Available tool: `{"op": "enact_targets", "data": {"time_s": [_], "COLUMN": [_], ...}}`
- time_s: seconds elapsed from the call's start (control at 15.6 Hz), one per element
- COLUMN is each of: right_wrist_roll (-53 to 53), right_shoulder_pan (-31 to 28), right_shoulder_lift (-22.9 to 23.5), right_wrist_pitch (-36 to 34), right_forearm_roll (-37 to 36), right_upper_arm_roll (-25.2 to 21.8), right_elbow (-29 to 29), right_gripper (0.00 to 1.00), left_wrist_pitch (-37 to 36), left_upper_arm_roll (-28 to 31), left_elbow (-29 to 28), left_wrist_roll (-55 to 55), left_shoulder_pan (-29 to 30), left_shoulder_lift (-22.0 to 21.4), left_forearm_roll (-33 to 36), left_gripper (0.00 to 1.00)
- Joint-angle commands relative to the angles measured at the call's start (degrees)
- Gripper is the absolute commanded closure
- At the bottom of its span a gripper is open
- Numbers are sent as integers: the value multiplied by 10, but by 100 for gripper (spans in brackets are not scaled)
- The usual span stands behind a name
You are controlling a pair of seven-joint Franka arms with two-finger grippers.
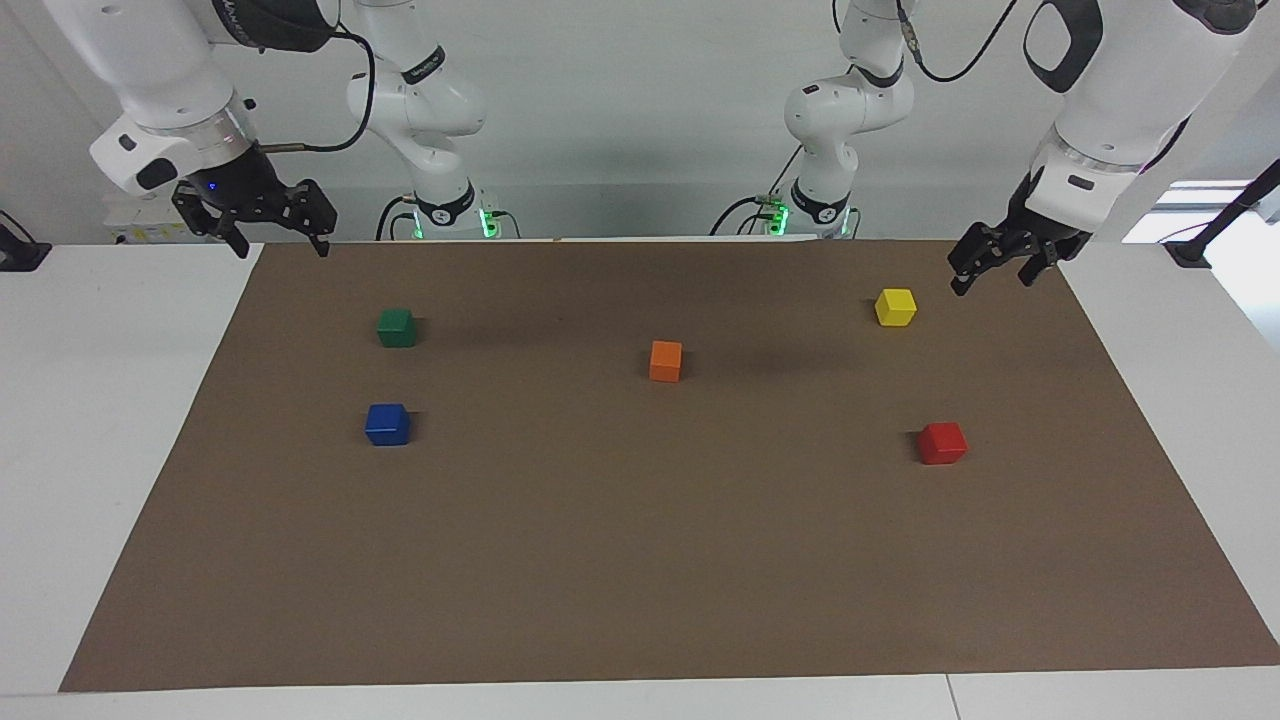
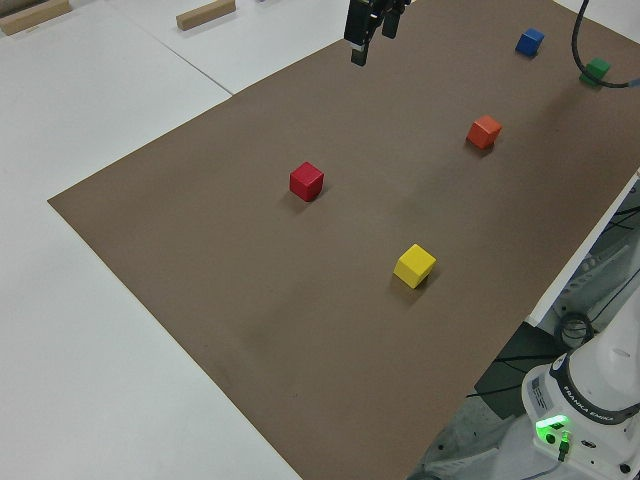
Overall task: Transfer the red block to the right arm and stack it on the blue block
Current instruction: 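Grasp the red block with the left gripper and lift it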
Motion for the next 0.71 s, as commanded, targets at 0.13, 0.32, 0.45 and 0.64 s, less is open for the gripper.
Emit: {"op": "enact_targets", "data": {"time_s": [0.13, 0.32, 0.45, 0.64], "right_wrist_roll": [-9, -8, -7, -5], "right_shoulder_pan": [-9, -8, -6, -3], "right_shoulder_lift": [0, 0, -1, -2], "right_wrist_pitch": [-9, -8, -8, -8], "right_forearm_roll": [-11, -11, -11, -11], "right_upper_arm_roll": [6, 6, 6, 6], "right_elbow": [7, 6, 5, 1], "right_gripper": [0, 0, 0, 0], "left_wrist_pitch": [-3, -7, 4, 117], "left_upper_arm_roll": [-1, -2, -2, 1], "left_elbow": [-19, -19, -51, -124], "left_wrist_roll": [25, 31, 10, 18], "left_shoulder_pan": [7, 28, 29, 32], "left_shoulder_lift": [-18, -24, -37, -48], "left_forearm_roll": [-8, -9, -9, -9], "left_gripper": [0, 0, 0, 0]}}
